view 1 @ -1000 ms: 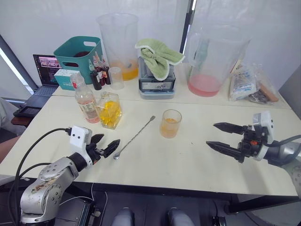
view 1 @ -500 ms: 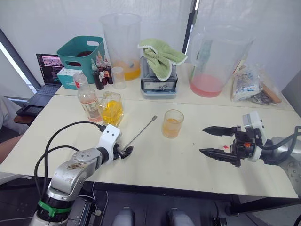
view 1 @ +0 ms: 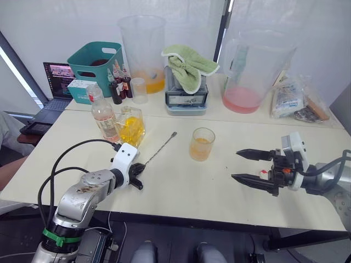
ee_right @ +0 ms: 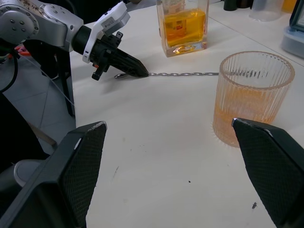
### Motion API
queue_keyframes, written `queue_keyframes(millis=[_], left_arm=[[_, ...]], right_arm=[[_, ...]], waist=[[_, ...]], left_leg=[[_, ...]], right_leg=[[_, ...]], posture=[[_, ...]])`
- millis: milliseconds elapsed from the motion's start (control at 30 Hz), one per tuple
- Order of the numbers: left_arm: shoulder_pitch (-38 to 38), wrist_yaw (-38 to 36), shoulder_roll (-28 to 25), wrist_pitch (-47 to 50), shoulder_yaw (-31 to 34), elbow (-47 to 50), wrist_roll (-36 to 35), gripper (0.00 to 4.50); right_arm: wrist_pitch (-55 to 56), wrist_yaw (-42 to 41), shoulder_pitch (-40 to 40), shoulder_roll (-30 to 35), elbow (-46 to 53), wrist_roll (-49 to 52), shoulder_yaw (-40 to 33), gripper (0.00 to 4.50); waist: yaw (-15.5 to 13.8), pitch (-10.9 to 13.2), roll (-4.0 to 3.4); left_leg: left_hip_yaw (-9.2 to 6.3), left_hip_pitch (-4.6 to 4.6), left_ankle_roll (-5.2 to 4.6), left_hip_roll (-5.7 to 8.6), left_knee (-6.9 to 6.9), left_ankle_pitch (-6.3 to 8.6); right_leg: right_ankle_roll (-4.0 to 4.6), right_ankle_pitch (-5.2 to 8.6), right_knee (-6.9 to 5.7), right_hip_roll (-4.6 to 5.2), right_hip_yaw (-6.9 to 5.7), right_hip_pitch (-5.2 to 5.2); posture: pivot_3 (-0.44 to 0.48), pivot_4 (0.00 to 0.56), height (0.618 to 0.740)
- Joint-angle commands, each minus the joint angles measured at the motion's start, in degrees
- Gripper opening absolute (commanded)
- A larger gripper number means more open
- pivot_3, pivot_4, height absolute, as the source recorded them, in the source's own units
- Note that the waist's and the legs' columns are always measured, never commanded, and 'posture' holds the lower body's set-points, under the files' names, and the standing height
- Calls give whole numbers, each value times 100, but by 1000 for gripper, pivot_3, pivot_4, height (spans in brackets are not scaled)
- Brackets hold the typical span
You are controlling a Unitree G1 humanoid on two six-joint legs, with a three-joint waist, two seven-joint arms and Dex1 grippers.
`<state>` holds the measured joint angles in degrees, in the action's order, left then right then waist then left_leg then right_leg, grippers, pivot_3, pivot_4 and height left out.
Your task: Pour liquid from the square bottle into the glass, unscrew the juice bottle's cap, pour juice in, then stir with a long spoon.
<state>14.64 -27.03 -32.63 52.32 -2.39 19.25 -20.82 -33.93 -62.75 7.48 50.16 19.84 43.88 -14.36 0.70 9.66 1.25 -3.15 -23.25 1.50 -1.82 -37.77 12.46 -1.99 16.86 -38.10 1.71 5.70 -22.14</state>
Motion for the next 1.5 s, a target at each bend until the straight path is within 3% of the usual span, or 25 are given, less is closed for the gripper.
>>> queue_keyframes(millis=[33, 167, 300, 567, 667, 833, 933, 1233, 1433, 1500], left_arm=[[-37, -757, -217, -853, 343, -23, -215, 34], [-85, -1576, -565, -1774, 792, -238, -348, 34], [-240, -2889, -1424, -2838, 1041, -917, -255, 34], [-276, -4477, -1700, -4306, 764, -1724, -154, 34], [-131, -5029, -1786, -5295, 293, -2387, 417, 34], [447, -4941, -1690, -5895, -449, -3218, 1406, 34], [609, -4936, -1632, -5818, -592, -3365, 1535, 34], [868, -5468, -1673, -5041, -697, -3047, 1199, 2794], [1149, -5253, -1575, -5212, -1066, -3319, 1826, 2794], [1242, -5192, -1493, -5105, -1222, -3485, 1988, 2223]], right_arm=[[81, 57, -13, -23, 164, 79, -222, 4500], [93, 88, -4, -31, 142, 67, -197, 4500], [151, 101, 44, -60, 51, -15, -125, 4500], [211, 148, 86, -78, 16, -133, -83, 4500], [169, 184, 72, -54, 80, -125, -117, 4500], [58, 246, 32, -4, 203, -43, -217, 4500], [7, 281, -26, 14, 290, -3, -272, 4500], [-67, 393, -85, 7, 363, 33, -280, 4500], [-205, 498, -43, 30, 410, 136, -276, 4500], [-227, 523, -68, 49, 437, 144, -311, 4500]], waist=[[10, 1, 2], [15, 1, 2], [40, 3, -1], [8, 6, -2], [20, 6, -3], [8, 7, -2], [0, 5, -7], [37, 5, -7], [9, 5, -7], [-7, 1, -13]], left_leg=[[0, -2, 0, -1, 0, 0], [0, -4, 0, -3, 1, 0], [2, -2, 0, -6, 6, 0], [5, -10, 0, -5, 8, 0], [5, -8, 0, -7, 9, 0], [6, -11, 0, -5, 8, 0], [4, -10, -1, -2, 8, 0], [4, -9, -2, -8, 8, 1], [4, -9, -2, -5, 7, 0], [4, -6, -2, -4, 6, 0]], right_leg=[[0, 0, 0, -1, 0, -2], [0, 0, 1, -1, -1, -6], [1, 0, 3, -4, -1, -9], [1, 1, 10, 0, -2, -11], [1, 1, 9, -2, -2, -12], [1, 1, 10, -2, -2, -12], [0, 1, 9, 0, -2, -10], [0, 1, 5, -5, -2, -12], [-1, 1, 6, -4, -1, -10], [-1, 1, 5, -3, -1, -6]], posture=[[0, 150, 740], [0, 150, 740], [0, 150, 740], [0, 150, 740], [0, 150, 740], [0, 150, 740], [0, 150, 740], [0, 150, 740], [0, 150, 740], [0, 150, 740]])
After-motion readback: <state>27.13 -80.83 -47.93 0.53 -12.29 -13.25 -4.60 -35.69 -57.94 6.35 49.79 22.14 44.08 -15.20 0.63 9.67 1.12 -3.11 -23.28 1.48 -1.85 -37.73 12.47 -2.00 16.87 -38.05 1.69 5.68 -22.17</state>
